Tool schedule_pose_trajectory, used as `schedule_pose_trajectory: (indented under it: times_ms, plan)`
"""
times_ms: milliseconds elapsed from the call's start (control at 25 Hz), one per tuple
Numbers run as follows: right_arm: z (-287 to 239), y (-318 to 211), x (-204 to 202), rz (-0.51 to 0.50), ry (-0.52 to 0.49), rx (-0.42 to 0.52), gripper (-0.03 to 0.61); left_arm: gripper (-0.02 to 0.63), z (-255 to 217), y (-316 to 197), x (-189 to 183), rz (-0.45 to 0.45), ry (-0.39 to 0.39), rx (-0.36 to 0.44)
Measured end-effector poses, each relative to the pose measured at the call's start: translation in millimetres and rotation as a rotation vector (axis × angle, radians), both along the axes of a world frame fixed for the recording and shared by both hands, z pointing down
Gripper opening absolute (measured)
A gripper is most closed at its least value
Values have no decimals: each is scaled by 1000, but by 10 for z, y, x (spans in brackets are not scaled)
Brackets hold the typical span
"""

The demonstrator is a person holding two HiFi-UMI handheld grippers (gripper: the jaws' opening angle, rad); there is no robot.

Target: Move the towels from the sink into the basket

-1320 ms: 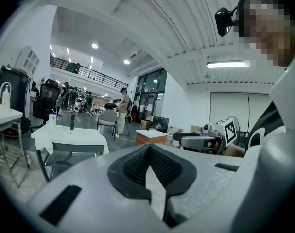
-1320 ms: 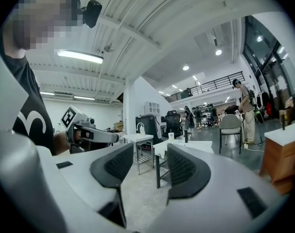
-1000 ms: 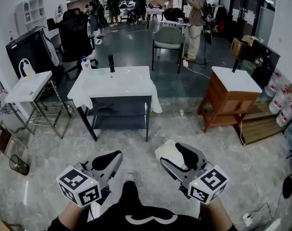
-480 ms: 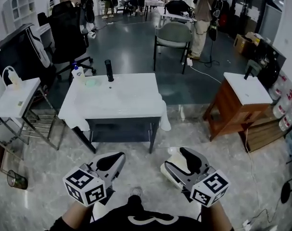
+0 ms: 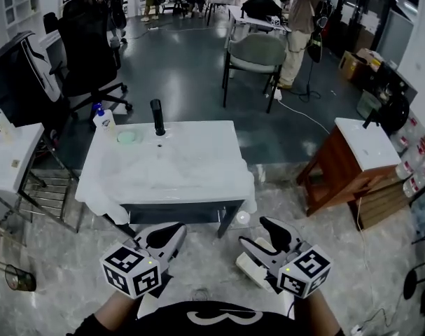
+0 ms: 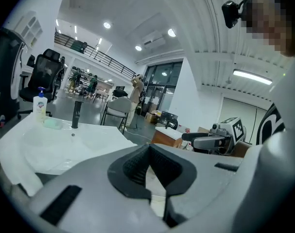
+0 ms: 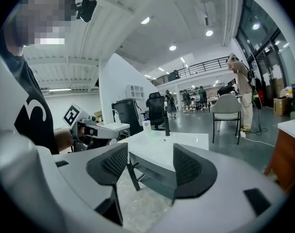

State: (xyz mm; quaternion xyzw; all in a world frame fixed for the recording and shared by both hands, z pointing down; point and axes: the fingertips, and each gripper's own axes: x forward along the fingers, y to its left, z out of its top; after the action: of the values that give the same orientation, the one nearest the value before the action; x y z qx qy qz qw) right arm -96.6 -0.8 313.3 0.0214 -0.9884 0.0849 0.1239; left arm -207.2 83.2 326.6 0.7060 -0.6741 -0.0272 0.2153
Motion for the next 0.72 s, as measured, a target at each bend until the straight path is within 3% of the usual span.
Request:
schedule_pose_trajectory:
  times_ms: [240,440,720]
  plan:
    - [253,-242,-311,-1,83,35,270,6,111,-141,-254,-12,14,-7]
    - [503,-612,-560,10,128,0,270,6,211,-292,-381,-11,1,-33]
    - [1003,-1283,-1030,-63,255,81,270,6,197,-701,-847,-108,8,-56]
